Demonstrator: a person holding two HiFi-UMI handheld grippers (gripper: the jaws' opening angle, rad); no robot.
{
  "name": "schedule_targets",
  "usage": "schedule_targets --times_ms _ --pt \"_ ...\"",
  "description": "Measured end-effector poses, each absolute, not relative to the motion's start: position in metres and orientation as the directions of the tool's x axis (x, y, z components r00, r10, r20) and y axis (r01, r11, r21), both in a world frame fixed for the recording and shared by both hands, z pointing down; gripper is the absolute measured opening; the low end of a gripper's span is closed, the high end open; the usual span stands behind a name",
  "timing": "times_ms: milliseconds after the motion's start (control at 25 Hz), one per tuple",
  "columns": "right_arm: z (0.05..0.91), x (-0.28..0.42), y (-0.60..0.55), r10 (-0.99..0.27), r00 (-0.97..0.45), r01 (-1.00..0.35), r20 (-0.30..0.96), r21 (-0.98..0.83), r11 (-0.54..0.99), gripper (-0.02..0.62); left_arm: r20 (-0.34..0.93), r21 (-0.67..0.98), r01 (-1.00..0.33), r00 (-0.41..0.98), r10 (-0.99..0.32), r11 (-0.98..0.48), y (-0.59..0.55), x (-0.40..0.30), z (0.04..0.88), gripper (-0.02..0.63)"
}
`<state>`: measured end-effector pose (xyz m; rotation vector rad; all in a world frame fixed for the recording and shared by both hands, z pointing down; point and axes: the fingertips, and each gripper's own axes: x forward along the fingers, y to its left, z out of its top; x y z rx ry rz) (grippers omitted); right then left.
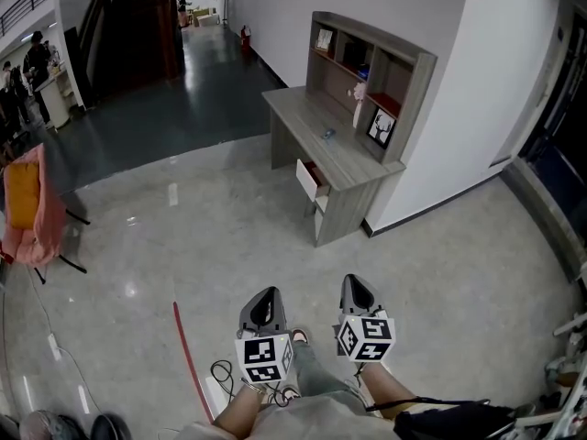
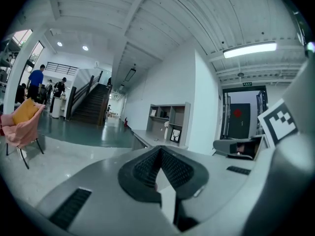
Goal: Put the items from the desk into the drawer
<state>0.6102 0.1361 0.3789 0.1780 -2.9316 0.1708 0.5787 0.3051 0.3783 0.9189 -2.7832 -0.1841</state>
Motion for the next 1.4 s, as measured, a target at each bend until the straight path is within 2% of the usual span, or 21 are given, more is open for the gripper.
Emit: schedule_targets --times_ms 720,1400 --pt "0.392 0.46 0.119 -0.03 -0.975 -0.062 0.221 -0.137 0.989 -0.002 0.202 0.157 -0.546 -0.798 -0.568 0.823 0.272 0.44 0.393 -0.003" --pt "0.401 0.356 0.061 -0.086 -0.964 -0.126 0.253 -0.143 0.982 -0.002 0.22 0.13 -0.579 -0.775 -0.593 0.805 0.211 0.33 0.394 -0.003"
